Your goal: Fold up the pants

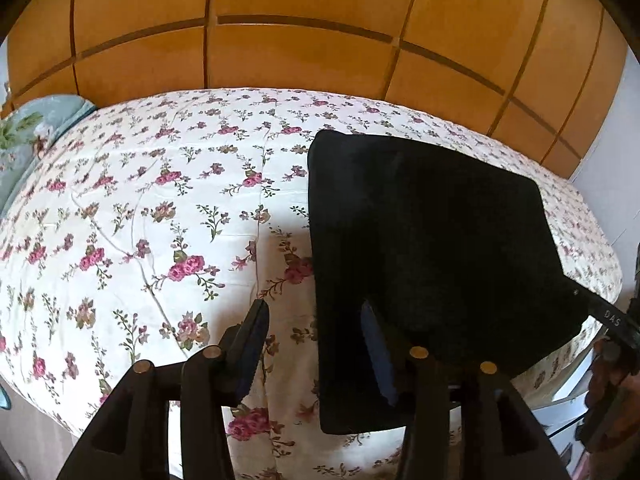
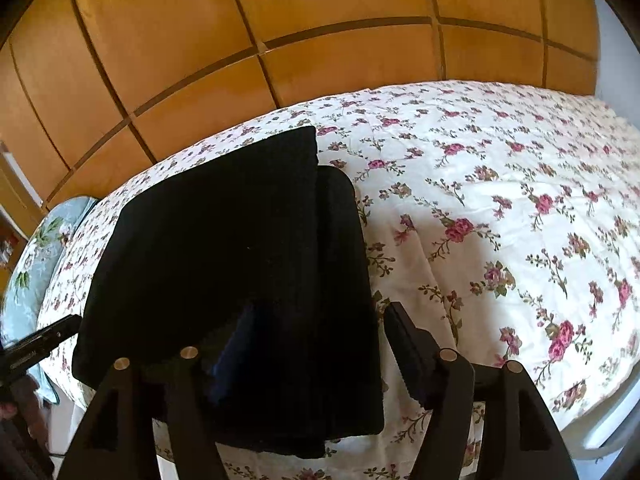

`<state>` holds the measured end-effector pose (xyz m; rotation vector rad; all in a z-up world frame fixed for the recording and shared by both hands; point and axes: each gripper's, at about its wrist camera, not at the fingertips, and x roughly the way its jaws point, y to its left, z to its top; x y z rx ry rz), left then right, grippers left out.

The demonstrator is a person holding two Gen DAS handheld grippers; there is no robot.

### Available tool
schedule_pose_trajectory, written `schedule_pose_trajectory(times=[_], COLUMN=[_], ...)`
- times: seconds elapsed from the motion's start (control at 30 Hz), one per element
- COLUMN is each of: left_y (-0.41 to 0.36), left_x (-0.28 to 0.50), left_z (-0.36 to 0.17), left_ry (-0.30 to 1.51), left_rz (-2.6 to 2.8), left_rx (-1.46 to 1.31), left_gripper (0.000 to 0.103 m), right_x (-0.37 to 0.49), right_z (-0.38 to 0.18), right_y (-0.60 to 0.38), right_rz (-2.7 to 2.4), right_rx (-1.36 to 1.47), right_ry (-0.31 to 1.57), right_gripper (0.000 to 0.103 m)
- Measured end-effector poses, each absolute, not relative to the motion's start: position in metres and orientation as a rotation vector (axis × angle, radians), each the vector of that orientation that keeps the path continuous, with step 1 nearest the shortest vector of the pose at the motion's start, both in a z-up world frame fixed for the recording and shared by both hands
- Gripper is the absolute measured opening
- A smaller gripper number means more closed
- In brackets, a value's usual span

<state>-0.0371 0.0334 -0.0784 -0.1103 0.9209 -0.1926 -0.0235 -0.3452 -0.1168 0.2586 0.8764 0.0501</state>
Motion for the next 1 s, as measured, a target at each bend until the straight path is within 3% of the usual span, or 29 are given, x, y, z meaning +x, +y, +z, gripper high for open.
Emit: schedule_pose_trajectory(times=[0.6,0.77,1.0], left_y=[0.034,0.051,0.044], left_x=[-0.022,-0.012,0.017], left_z=[-0.07,-0.058,-0.084], left_ry=[0.892,0.846,0.984], left_rz=[-0.223,-0.311,-0.437], left_rx=[-0.096,-0.218,-0.285], left_gripper=[0.052,0.071,0.072], right_x=[0.002,0.015,0.034], right_z=[-0.118,-0.12,-0.135], right_y=[-0.36,-0.369,-0.377], right_rz=[0.179,0.206,0.228], right_rx=[0.295,0.371,0.487], right_ry=[0.941,0.967,1.023], right_gripper=[0.077,0.077,0.081])
